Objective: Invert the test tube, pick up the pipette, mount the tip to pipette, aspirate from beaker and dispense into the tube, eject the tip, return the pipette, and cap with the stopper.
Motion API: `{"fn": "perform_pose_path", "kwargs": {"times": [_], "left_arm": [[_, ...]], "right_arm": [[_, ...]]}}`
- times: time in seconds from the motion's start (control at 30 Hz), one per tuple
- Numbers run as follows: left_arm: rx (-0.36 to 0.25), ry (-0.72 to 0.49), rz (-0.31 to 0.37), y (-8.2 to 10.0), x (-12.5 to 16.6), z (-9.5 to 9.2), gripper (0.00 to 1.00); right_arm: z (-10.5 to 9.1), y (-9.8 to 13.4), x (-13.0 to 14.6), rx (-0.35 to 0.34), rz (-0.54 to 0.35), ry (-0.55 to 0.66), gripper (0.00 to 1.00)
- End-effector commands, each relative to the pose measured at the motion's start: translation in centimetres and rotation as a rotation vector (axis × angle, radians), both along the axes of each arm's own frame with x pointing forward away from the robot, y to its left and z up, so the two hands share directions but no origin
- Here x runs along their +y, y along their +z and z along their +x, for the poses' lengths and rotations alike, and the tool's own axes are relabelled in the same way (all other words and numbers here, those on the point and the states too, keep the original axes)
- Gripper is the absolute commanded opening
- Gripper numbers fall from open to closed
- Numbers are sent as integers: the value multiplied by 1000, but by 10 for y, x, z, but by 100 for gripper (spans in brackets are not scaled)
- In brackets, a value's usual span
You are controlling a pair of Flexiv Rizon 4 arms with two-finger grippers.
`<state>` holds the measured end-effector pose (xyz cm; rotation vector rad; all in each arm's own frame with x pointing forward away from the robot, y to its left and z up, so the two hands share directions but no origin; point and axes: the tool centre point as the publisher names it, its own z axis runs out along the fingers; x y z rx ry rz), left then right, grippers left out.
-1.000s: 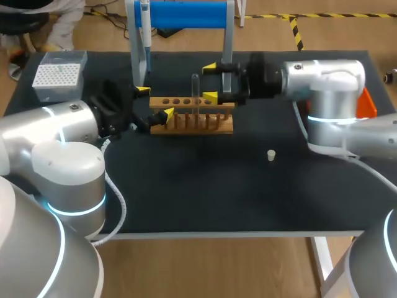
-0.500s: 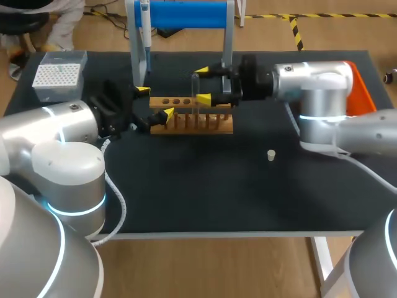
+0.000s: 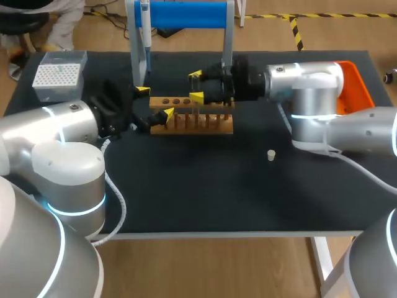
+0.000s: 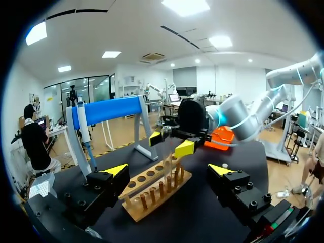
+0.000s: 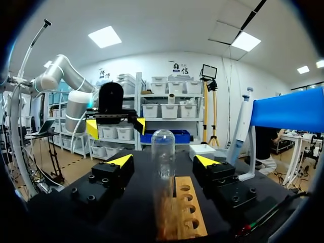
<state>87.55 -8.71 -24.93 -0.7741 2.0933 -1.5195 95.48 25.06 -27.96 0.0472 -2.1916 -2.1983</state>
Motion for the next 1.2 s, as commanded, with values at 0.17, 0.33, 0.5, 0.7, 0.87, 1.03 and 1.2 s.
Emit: {"fn": "perform_pose_path", "kwargs": {"times": [0.17,0.33,0.5,0.7,0.87,1.03,1.2], "left_arm": [[-6,-2,-8,-2,0,0,100],[-6,-2,-8,-2,0,0,100],[-6,-2,-8,-2,0,0,100],[-6,-2,-8,-2,0,0,100],[-6,-2,-8,-2,0,0,100],[-6,-2,-8,-2,0,0,100],[-6,-2,-8,-2,0,0,100]], "right_arm": [[6,-2,7,4,12,-3,73],[7,-2,6,8,17,-12,62],[7,-2,6,9,18,-15,51],[7,-2,3,8,17,-15,47],[7,-2,3,6,15,-12,45],[7,-1,2,7,19,-8,35],[6,-1,1,8,21,-1,25]]}}
